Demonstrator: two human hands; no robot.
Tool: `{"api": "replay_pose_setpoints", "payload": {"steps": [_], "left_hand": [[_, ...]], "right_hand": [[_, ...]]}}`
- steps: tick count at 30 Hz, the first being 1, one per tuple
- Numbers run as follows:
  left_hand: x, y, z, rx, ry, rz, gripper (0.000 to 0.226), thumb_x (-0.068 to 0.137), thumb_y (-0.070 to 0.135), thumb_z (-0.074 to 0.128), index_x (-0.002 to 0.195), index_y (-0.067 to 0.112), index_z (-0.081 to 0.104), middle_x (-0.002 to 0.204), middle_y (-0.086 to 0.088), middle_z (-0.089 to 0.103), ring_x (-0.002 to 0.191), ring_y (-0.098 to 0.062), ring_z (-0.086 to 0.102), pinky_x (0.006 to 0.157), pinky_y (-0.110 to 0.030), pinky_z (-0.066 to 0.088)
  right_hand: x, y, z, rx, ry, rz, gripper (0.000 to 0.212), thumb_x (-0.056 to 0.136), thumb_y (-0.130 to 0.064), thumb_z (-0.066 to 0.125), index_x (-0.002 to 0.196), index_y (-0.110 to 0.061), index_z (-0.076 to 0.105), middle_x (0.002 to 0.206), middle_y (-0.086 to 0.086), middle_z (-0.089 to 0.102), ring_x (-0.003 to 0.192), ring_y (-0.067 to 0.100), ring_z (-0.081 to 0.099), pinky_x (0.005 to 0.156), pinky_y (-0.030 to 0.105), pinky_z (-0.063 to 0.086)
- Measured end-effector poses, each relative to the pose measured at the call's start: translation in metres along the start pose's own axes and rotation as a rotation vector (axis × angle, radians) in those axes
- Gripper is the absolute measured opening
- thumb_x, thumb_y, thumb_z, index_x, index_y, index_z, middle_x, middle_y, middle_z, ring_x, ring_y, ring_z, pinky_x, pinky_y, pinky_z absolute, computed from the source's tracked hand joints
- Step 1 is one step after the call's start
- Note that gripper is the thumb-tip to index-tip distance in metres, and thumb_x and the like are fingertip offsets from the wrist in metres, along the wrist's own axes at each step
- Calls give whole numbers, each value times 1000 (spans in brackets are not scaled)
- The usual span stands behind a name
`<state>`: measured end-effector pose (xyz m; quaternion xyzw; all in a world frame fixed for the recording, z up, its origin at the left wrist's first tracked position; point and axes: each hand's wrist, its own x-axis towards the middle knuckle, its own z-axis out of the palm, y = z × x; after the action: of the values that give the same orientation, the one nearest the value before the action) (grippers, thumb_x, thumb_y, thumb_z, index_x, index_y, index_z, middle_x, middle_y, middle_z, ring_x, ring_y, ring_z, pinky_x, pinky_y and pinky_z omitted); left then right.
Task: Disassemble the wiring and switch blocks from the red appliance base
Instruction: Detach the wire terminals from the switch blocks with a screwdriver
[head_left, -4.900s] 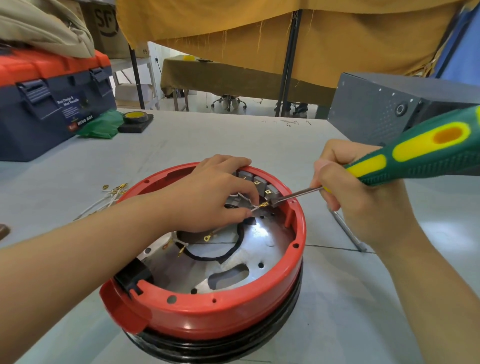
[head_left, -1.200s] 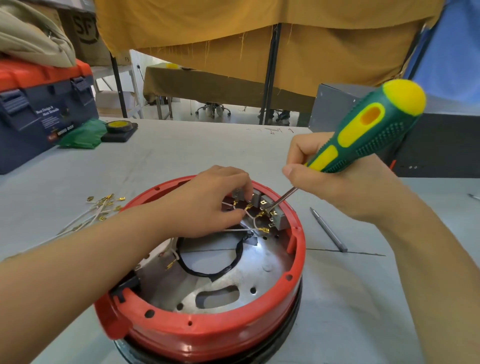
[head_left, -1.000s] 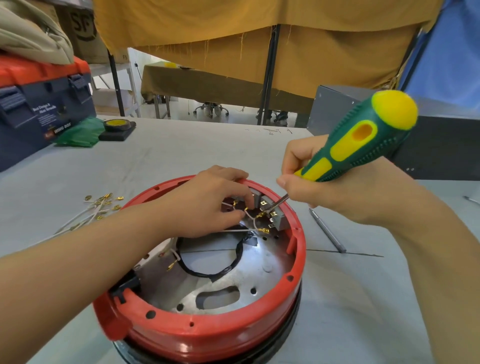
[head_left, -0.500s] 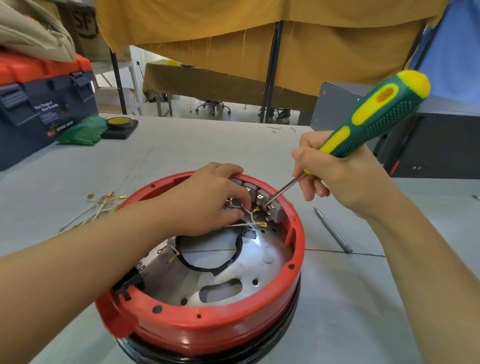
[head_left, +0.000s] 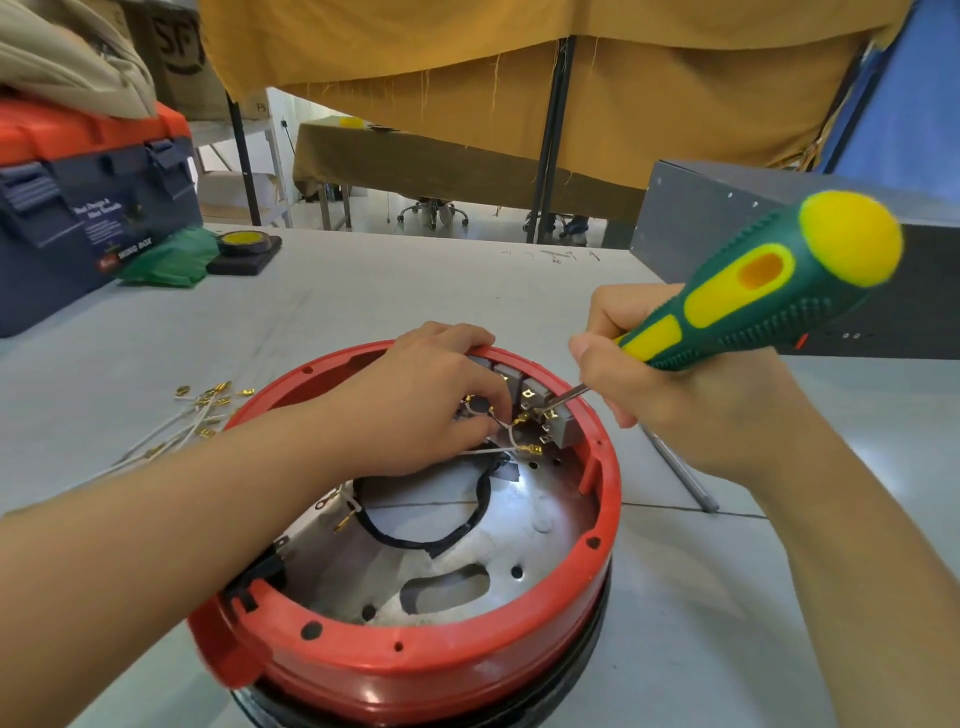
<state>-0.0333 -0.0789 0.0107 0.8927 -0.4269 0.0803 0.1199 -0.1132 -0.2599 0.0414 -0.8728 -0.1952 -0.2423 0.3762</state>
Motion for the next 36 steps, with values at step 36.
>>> {"api": "replay_pose_setpoints", "payload": {"steps": [36], "left_hand": [[0, 1, 1, -5, -6, -7, 15, 89, 37, 56, 101, 38, 64, 148, 1, 31, 135, -20, 26, 108, -30, 23]], "right_hand": [[-6, 12, 5, 64, 82, -29, 34, 84, -13, 49, 54, -3, 37, 58, 16, 44, 47, 13, 38, 47, 19, 31]]}}
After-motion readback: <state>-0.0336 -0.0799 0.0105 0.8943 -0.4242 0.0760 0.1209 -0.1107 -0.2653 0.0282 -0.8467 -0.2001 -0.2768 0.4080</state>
